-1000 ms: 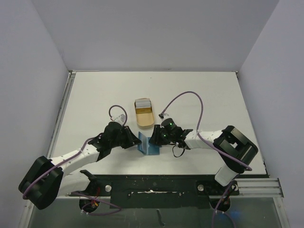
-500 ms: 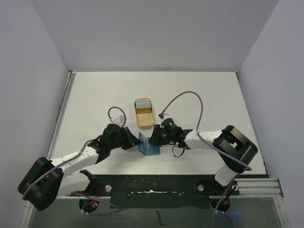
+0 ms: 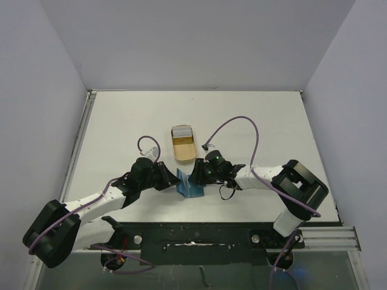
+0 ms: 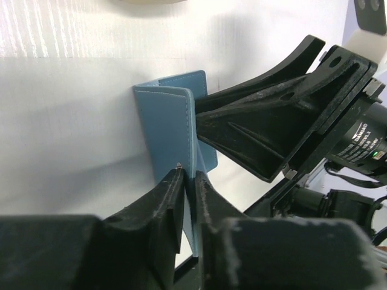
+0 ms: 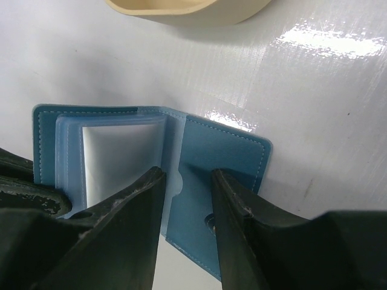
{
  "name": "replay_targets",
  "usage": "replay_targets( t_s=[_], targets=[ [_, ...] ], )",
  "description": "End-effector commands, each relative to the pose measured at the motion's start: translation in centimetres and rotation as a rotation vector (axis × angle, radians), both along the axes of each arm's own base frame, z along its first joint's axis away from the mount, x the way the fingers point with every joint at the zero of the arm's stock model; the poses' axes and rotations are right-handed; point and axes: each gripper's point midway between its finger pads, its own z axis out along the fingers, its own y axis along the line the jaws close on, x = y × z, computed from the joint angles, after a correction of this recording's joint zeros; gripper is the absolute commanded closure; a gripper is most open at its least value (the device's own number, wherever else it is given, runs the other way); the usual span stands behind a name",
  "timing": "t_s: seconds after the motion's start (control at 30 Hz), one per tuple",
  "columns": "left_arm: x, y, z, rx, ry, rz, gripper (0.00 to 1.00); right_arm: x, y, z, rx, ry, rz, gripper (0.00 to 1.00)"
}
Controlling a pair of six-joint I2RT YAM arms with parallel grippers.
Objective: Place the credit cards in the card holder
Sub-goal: Turn over the card slot in the card holder.
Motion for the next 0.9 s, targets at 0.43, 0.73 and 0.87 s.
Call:
replay_targets(
  t_s=[0.43,0.73,0.87],
  targets=[
    [0.9,-1.0,2.7,-0.070,-0.088,-0.016,0.91,0.3,0.7,2.0,0.045,-0.038,-0.005,0.56],
    [1.0,-0.9,2.5,-0.061,-0.092,-0.016,1.00,0.9,1.6,5.9,0.146,-0.082,-0.026,0.38],
    [0.9,-0.9,2.4,-0.059,-0.091,-0.017,1.00,1.0,2.2,6.9,0.193,-0.087,-0.026,0.30]
  ],
)
